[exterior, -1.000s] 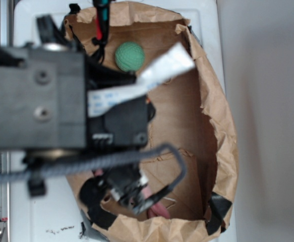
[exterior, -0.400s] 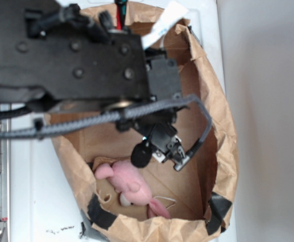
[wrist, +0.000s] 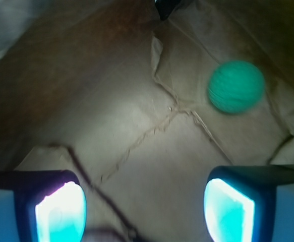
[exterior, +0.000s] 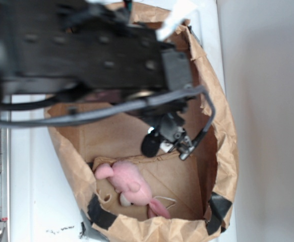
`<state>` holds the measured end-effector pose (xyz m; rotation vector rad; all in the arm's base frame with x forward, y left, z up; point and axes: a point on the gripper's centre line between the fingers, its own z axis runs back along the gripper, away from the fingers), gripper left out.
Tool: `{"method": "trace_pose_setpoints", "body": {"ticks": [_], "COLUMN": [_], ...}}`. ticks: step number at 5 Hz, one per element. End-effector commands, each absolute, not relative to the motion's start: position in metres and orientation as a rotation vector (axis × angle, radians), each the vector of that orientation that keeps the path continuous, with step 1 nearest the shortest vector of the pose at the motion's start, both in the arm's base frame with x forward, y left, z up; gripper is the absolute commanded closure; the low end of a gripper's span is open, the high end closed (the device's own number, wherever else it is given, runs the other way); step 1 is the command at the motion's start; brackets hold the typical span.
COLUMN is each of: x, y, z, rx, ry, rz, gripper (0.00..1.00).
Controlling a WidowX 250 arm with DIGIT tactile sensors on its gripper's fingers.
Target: Grab the green ball.
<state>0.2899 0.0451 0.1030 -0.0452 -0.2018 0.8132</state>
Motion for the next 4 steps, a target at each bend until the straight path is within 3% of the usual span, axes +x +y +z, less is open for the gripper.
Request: {"method": "trace_pose_setpoints", "body": {"ticks": [1, 3, 4], "x": [0.316, 0.308, 0.305], "y": [0.094, 0.087, 0.084], "z": [0.119, 0.125, 0.133], "rx": [0.008, 0.015, -0.027], "ry": [-0.275, -0.267, -0.262], "rz": [0.884, 0.828, 0.792], "gripper": [0.00, 0.00, 0.00]}}
